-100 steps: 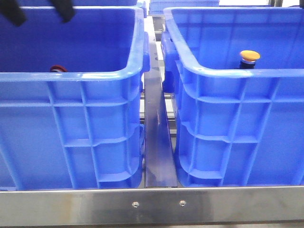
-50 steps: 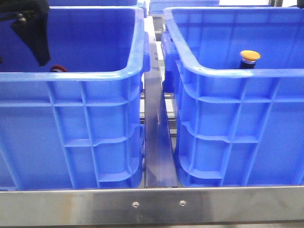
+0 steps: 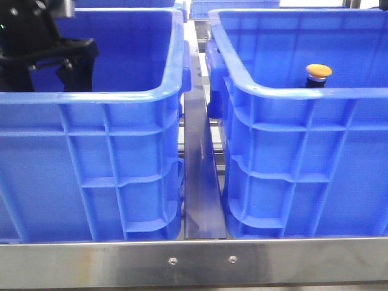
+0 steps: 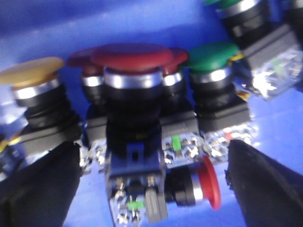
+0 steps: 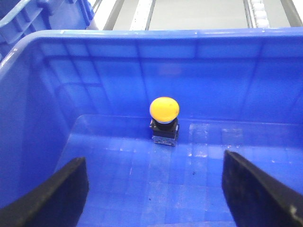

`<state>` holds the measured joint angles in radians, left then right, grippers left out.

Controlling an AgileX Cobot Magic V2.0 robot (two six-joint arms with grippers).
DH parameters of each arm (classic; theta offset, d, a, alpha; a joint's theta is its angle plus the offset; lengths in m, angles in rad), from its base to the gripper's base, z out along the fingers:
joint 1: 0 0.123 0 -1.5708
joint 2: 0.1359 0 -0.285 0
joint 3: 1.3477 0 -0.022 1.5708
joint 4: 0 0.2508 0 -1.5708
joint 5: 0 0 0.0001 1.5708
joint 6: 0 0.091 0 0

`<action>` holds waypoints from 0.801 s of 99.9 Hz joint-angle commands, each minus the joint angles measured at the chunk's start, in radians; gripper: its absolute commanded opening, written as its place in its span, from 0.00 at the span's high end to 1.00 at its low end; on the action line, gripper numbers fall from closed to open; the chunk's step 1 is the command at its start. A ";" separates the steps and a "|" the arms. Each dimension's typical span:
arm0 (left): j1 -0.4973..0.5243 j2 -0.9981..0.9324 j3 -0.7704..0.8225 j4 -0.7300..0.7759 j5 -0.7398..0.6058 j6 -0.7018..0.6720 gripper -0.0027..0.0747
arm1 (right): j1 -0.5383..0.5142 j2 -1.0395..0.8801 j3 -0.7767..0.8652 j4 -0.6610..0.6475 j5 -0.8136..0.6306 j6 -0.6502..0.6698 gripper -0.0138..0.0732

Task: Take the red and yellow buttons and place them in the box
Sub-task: 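Grasp a red-capped button switch with the left gripper and lift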

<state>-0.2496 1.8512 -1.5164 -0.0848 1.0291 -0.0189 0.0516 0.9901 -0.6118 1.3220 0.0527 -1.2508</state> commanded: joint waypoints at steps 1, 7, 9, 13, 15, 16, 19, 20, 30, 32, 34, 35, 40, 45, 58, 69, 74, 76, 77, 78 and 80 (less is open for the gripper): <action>0.000 -0.034 -0.034 -0.016 -0.027 -0.001 0.24 | -0.001 -0.019 -0.026 0.007 -0.005 -0.003 0.15; 0.000 -0.031 -0.034 -0.014 -0.027 -0.001 0.29 | -0.001 -0.019 -0.026 0.007 -0.005 -0.003 0.15; 0.000 -0.031 -0.034 -0.014 -0.027 -0.001 0.31 | -0.001 -0.019 -0.026 0.007 -0.005 -0.003 0.15; 0.000 -0.031 -0.034 -0.012 -0.033 -0.001 0.36 | -0.001 -0.019 -0.026 0.007 -0.005 -0.003 0.15; 0.000 -0.031 -0.034 -0.012 -0.034 -0.001 0.39 | -0.001 -0.019 -0.026 0.007 -0.005 -0.003 0.15; 0.000 -0.031 -0.034 -0.010 -0.037 -0.001 0.41 | -0.001 -0.019 -0.026 0.007 -0.005 -0.003 0.15; 0.000 -0.031 -0.034 -0.005 -0.039 -0.001 0.46 | -0.001 -0.019 -0.026 0.007 -0.005 -0.003 0.15; 0.000 -0.031 -0.034 -0.004 -0.041 -0.001 0.47 | -0.001 -0.019 -0.026 0.007 -0.005 -0.003 0.15; 0.000 -0.031 -0.034 -0.001 -0.047 -0.001 0.69 | -0.001 -0.019 -0.026 0.007 -0.005 -0.003 0.15; 0.000 -0.031 -0.034 -0.001 -0.046 -0.001 0.72 | -0.001 -0.019 -0.026 0.007 -0.005 -0.003 0.15; 0.000 -0.031 -0.034 -0.001 -0.046 -0.001 0.77 | -0.001 -0.019 -0.026 0.007 -0.005 -0.003 0.15; 0.000 -0.031 -0.034 -0.001 -0.046 -0.001 0.79 | -0.001 -0.019 -0.026 0.007 -0.005 -0.003 0.15; 0.000 -0.031 -0.034 -0.001 -0.046 -0.001 0.89 | -0.001 -0.019 -0.026 0.007 -0.005 -0.003 0.15; 0.000 -0.031 -0.034 -0.001 -0.052 -0.001 0.96 | -0.001 -0.019 -0.026 0.007 -0.005 -0.003 0.15; 0.000 -0.045 -0.034 -0.001 -0.064 0.005 0.99 | -0.001 -0.019 -0.026 0.007 -0.005 -0.003 0.15; 0.000 -0.079 -0.034 -0.008 -0.064 0.019 0.99 | -0.001 -0.019 -0.026 0.007 -0.005 -0.003 0.15; 0.000 -0.101 -0.032 -0.025 -0.064 0.033 0.99 | -0.001 -0.019 -0.026 0.007 -0.005 -0.003 0.15; 0.000 -0.111 -0.030 -0.032 -0.064 0.039 0.99 | -0.001 -0.019 -0.026 0.007 -0.005 -0.003 0.15; 0.000 -0.115 -0.030 -0.038 -0.064 0.049 0.99 | -0.001 -0.019 -0.026 0.007 -0.005 -0.003 0.15; 0.000 -0.123 -0.029 -0.041 -0.064 0.053 0.99 | -0.001 -0.019 -0.026 0.007 -0.005 -0.003 0.15; 0.000 -0.135 -0.028 -0.054 -0.064 0.064 0.99 | -0.001 -0.019 -0.026 0.007 -0.005 -0.003 0.15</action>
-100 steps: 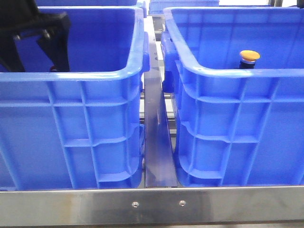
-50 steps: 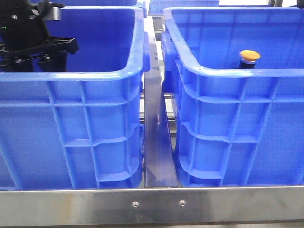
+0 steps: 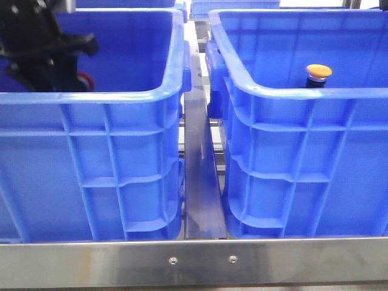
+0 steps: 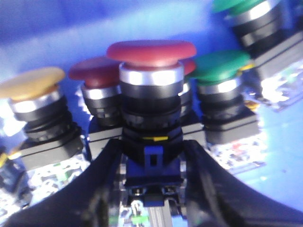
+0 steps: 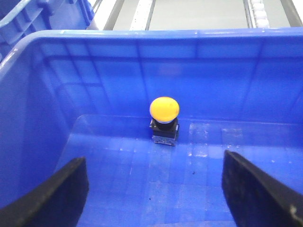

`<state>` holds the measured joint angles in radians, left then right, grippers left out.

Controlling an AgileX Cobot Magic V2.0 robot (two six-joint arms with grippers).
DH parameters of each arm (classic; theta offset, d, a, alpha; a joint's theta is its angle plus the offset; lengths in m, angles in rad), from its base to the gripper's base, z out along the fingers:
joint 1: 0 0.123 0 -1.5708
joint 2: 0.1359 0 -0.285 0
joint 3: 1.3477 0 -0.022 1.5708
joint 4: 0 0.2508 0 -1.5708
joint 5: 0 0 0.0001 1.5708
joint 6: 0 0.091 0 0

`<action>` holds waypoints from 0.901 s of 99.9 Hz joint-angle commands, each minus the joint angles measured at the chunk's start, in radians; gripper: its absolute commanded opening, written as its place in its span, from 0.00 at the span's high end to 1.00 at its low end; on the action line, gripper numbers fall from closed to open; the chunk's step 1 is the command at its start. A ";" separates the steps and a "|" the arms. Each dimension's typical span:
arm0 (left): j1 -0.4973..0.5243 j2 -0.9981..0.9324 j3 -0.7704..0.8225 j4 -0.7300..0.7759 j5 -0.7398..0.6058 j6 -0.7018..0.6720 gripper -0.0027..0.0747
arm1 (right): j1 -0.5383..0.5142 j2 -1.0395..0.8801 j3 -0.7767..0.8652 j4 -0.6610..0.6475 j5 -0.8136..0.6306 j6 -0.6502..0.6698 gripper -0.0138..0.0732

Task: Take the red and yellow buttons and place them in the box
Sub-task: 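Grasp a red-capped button switch with the left gripper and lift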

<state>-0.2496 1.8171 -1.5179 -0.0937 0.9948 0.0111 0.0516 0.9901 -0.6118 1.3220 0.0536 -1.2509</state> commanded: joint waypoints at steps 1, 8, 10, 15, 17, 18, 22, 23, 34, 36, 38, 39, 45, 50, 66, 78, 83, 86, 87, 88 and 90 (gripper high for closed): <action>0.000 -0.106 -0.024 -0.049 -0.030 0.043 0.99 | -0.001 -0.019 -0.026 0.007 -0.006 -0.002 0.15; 0.000 -0.151 -0.012 -0.104 -0.032 0.093 0.99 | -0.001 -0.019 -0.026 0.007 -0.006 -0.002 0.15; -0.002 -0.166 -0.009 -0.125 -0.032 0.103 0.99 | -0.001 -0.019 -0.026 0.007 -0.006 -0.002 0.15; -0.002 -0.201 0.005 -0.171 -0.041 0.143 0.99 | -0.001 -0.019 -0.026 0.007 -0.006 -0.002 0.15; -0.006 -0.215 0.012 -0.190 -0.045 0.153 0.99 | -0.001 -0.019 -0.026 0.007 -0.006 -0.002 0.15; -0.009 -0.220 0.015 -0.194 -0.045 0.163 0.99 | -0.001 -0.019 -0.026 0.007 -0.006 -0.002 0.15; -0.011 -0.248 0.022 -0.220 -0.045 0.189 0.99 | -0.001 -0.019 -0.026 0.007 -0.006 -0.002 0.15; -0.014 -0.252 0.024 -0.227 -0.045 0.194 0.99 | -0.001 -0.019 -0.026 0.007 -0.006 -0.002 0.15; -0.048 -0.315 0.041 -0.272 -0.045 0.261 0.99 | -0.001 -0.019 -0.026 0.007 -0.006 -0.002 0.15; -0.057 -0.325 0.041 -0.283 -0.045 0.269 0.99 | -0.001 -0.019 -0.026 0.007 -0.006 -0.002 0.15; -0.068 -0.332 0.041 -0.296 -0.043 0.286 0.99 | -0.001 -0.019 -0.026 0.007 -0.006 -0.002 0.15; -0.075 -0.334 0.041 -0.300 -0.043 0.298 0.99 | -0.001 -0.019 -0.026 0.007 -0.006 -0.002 0.15; -0.108 -0.351 0.041 -0.346 -0.043 0.343 0.99 | -0.001 -0.019 -0.026 0.007 -0.006 -0.002 0.15; -0.139 -0.353 0.041 -0.387 -0.043 0.384 0.99 | -0.001 -0.019 -0.026 0.007 -0.006 -0.002 0.15; -0.258 -0.340 0.043 -0.415 -0.045 0.444 0.99 | -0.001 -0.018 -0.026 0.011 0.016 -0.002 0.15; -0.317 -0.338 0.043 -0.415 -0.068 0.459 0.99 | -0.001 -0.018 -0.026 0.034 0.020 -0.002 0.15; -0.329 -0.338 0.043 -0.415 -0.070 0.464 0.99 | -0.001 -0.018 -0.026 0.076 0.026 -0.001 0.15; -0.333 -0.338 0.043 -0.415 -0.070 0.465 0.99 | -0.001 -0.018 -0.027 0.117 0.035 -0.001 0.15; -0.335 -0.338 0.043 -0.415 -0.070 0.465 0.99 | -0.001 -0.018 -0.027 0.125 0.042 -0.001 0.15; -0.335 -0.338 0.043 -0.415 -0.070 0.465 0.99 | -0.001 -0.017 -0.027 0.143 0.045 -0.001 0.15; -0.337 -0.338 0.043 -0.415 -0.070 0.465 0.99 | -0.001 -0.017 -0.029 0.160 0.057 -0.001 0.15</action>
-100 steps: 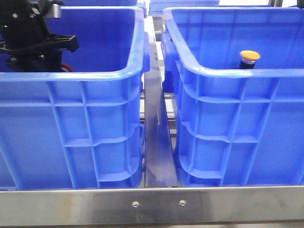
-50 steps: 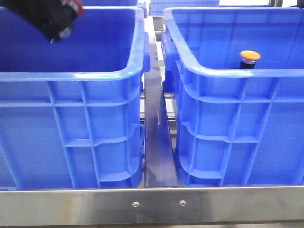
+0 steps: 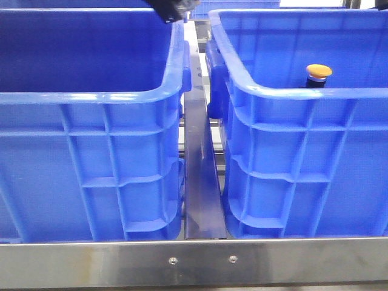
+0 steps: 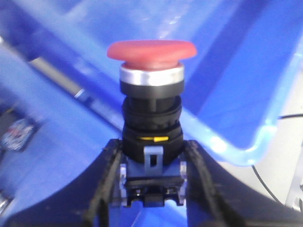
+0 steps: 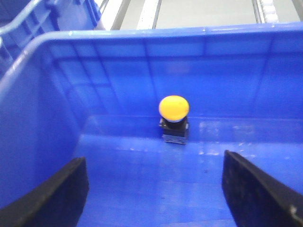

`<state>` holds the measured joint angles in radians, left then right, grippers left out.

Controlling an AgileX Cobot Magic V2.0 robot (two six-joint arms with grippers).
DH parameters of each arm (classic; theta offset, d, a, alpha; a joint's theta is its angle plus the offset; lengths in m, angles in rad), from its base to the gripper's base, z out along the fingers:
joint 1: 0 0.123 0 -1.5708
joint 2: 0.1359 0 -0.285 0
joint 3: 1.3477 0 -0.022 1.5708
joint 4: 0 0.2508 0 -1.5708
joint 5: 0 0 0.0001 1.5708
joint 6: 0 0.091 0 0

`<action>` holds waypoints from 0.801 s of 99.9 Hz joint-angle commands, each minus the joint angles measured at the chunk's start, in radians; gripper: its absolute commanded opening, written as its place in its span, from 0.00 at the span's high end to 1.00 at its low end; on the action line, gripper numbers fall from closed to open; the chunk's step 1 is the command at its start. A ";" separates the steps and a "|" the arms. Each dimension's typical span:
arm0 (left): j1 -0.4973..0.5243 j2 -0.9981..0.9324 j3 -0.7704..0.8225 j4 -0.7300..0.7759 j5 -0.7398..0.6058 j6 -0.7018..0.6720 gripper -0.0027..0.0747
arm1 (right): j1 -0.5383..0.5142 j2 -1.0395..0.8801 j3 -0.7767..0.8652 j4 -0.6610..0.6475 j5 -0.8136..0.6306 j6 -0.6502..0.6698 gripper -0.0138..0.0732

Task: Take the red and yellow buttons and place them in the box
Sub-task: 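Grasp a red-capped button switch with the left gripper and lift, then pass the red button to the right gripper, grasping its cap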

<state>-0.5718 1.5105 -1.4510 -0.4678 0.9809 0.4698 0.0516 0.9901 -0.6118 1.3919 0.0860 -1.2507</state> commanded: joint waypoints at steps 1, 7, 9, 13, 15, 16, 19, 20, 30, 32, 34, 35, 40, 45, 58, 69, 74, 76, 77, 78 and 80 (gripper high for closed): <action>-0.015 -0.032 -0.024 -0.041 -0.056 0.006 0.99 | -0.001 -0.017 -0.030 0.105 0.036 -0.001 0.15; -0.015 -0.032 -0.024 -0.041 -0.054 0.006 0.99 | -0.001 -0.013 -0.041 0.161 0.095 -0.001 0.15; -0.015 -0.032 -0.024 -0.041 -0.054 0.006 0.99 | -0.001 -0.010 -0.047 0.179 0.119 -0.001 0.15; -0.015 -0.032 -0.024 -0.041 -0.054 0.006 0.99 | -0.001 -0.002 -0.060 0.214 0.171 0.004 0.15; -0.015 -0.032 -0.024 -0.041 -0.054 0.006 0.99 | -0.001 0.002 -0.070 0.229 0.198 0.011 0.15; -0.015 -0.032 -0.024 -0.041 -0.054 0.006 0.99 | -0.001 0.006 -0.077 0.233 0.207 0.014 0.15; -0.015 -0.032 -0.024 -0.041 -0.054 0.006 0.99 | -0.001 0.015 -0.091 0.254 0.242 0.036 0.15; -0.015 -0.032 -0.024 -0.041 -0.054 0.006 0.99 | -0.001 0.020 -0.095 0.257 0.259 0.041 0.15; -0.015 -0.032 -0.024 -0.041 -0.054 0.006 0.99 | -0.001 0.069 -0.164 0.265 0.375 0.148 0.15; -0.015 -0.032 -0.024 -0.041 -0.054 0.006 0.99 | -0.001 0.083 -0.178 0.265 0.402 0.174 0.15; -0.015 -0.032 -0.024 -0.041 -0.054 0.006 0.99 | -0.001 0.097 -0.188 0.265 0.431 0.200 0.15; -0.015 -0.032 -0.024 -0.041 -0.054 0.006 0.99 | -0.001 0.102 -0.197 0.264 0.441 0.208 0.15; -0.015 -0.032 -0.024 -0.041 -0.054 0.006 0.99 | -0.001 0.140 -0.232 0.263 0.517 0.271 0.15; -0.015 -0.032 -0.024 -0.041 -0.054 0.006 0.99 | -0.001 0.182 -0.268 0.261 0.600 0.317 0.15; -0.015 -0.032 -0.024 -0.041 -0.054 0.006 0.99 | -0.001 0.306 -0.372 0.260 0.799 0.402 0.15; -0.015 -0.032 -0.024 -0.041 -0.054 0.006 0.99 | -0.001 0.393 -0.442 0.249 0.891 0.442 0.15; -0.015 -0.032 -0.024 -0.041 -0.054 0.006 0.99 | 0.001 0.430 -0.469 0.246 0.918 0.455 0.15; -0.015 -0.032 -0.024 -0.041 -0.054 0.006 0.99 | 0.005 0.437 -0.474 0.246 0.926 0.455 0.15; -0.015 -0.032 -0.024 -0.041 -0.054 0.006 0.99 | 0.006 0.445 -0.479 0.246 0.929 0.455 0.15; -0.015 -0.032 -0.024 -0.041 -0.054 0.006 0.99 | 0.008 0.447 -0.481 0.246 0.933 0.455 0.15; -0.015 -0.032 -0.024 -0.041 -0.054 0.006 0.99 | 0.011 0.456 -0.486 0.246 0.936 0.455 0.15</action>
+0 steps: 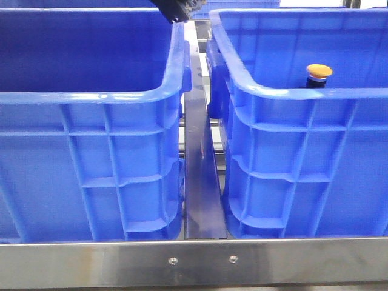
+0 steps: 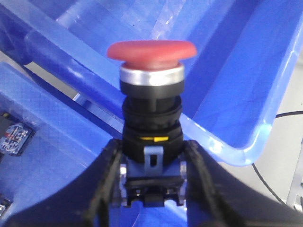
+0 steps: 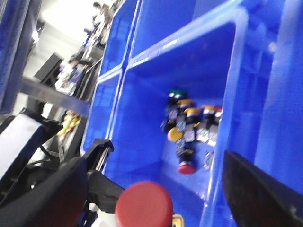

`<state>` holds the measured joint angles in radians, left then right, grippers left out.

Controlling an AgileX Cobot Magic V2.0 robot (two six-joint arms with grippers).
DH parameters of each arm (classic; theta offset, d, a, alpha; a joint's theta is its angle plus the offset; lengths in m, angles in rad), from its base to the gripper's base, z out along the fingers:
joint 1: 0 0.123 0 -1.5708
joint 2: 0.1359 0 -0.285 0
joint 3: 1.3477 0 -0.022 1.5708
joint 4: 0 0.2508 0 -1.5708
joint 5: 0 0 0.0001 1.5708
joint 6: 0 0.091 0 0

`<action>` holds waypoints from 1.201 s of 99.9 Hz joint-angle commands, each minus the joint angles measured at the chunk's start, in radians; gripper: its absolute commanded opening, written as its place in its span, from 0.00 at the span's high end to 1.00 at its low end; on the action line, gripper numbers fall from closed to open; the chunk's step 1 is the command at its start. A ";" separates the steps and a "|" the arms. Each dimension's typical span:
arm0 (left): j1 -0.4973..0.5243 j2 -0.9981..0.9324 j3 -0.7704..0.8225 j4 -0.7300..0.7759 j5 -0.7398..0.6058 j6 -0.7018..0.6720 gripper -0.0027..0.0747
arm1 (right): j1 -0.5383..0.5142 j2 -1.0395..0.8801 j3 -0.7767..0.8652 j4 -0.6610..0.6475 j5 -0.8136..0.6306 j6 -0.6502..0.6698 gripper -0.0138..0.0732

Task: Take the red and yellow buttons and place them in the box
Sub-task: 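Pass the red button to the right gripper, grasping its cap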

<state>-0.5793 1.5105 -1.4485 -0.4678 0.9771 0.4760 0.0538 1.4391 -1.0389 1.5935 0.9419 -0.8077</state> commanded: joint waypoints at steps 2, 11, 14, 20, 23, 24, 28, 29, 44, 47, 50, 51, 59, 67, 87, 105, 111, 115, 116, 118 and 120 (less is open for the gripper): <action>-0.008 -0.032 -0.027 -0.041 -0.050 0.000 0.99 | 0.011 0.015 -0.064 0.043 0.087 0.012 0.15; -0.008 -0.032 -0.027 -0.041 -0.050 0.000 0.99 | 0.036 0.031 -0.068 0.031 0.097 0.012 0.15; -0.008 -0.032 -0.027 -0.041 -0.050 0.000 0.99 | 0.046 0.031 -0.068 0.018 0.097 0.012 0.15; -0.008 -0.032 -0.027 -0.041 -0.050 0.000 0.99 | 0.063 0.031 -0.068 -0.012 0.099 0.012 0.15; -0.008 -0.032 -0.027 -0.041 -0.050 0.000 0.99 | 0.071 0.031 -0.068 -0.028 0.107 0.010 0.15; -0.008 -0.032 -0.027 -0.041 -0.050 0.000 0.99 | 0.074 0.031 -0.068 -0.031 0.111 0.010 0.15; -0.008 -0.032 -0.027 -0.041 -0.050 0.000 0.99 | 0.083 0.031 -0.068 -0.050 0.120 0.010 0.15; -0.008 -0.032 -0.027 -0.041 -0.050 0.000 0.99 | 0.085 0.031 -0.068 -0.052 0.123 0.010 0.15; -0.008 -0.032 -0.027 -0.041 -0.048 0.000 0.99 | 0.096 0.031 -0.068 -0.059 0.131 0.010 0.16; -0.008 -0.032 -0.027 -0.041 -0.048 0.000 0.99 | 0.096 0.031 -0.068 -0.059 0.131 0.010 0.16; -0.008 -0.032 -0.027 -0.041 -0.048 0.000 0.99 | 0.096 0.031 -0.068 -0.060 0.132 0.010 0.19; -0.008 -0.032 -0.027 -0.041 -0.048 0.000 0.99 | 0.096 0.031 -0.068 -0.060 0.132 0.010 0.20; -0.008 -0.032 -0.027 -0.041 -0.048 0.000 0.99 | 0.096 0.031 -0.068 -0.060 0.134 0.010 0.34; -0.008 -0.032 -0.027 -0.041 -0.048 0.000 0.99 | 0.096 0.031 -0.068 -0.060 0.134 0.010 0.53; -0.008 -0.032 -0.027 -0.041 -0.028 0.016 0.72 | 0.096 0.031 -0.068 -0.060 0.134 0.010 0.65; -0.008 -0.032 -0.027 -0.041 -0.013 0.017 0.28 | 0.085 0.029 -0.068 -0.061 0.136 0.003 0.65; -0.008 -0.032 -0.027 -0.041 -0.009 0.017 0.24 | 0.059 0.022 -0.068 -0.061 0.147 -0.028 0.65; -0.008 -0.032 -0.027 -0.041 -0.001 0.017 0.24 | 0.032 0.015 -0.068 -0.061 0.151 -0.055 0.65; -0.008 -0.032 -0.027 -0.041 0.000 0.017 0.24 | 0.026 0.013 -0.068 -0.061 0.151 -0.058 0.65; -0.008 -0.032 -0.027 -0.041 0.005 0.017 0.24 | 0.009 0.009 -0.068 -0.061 0.152 -0.067 0.65; -0.008 -0.032 -0.027 -0.041 0.008 0.017 0.24 | -0.009 0.005 -0.068 -0.061 0.152 -0.076 0.65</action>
<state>-0.5793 1.5105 -1.4480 -0.4678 0.9997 0.4879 0.1058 1.5027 -1.0747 1.4705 1.0578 -0.8319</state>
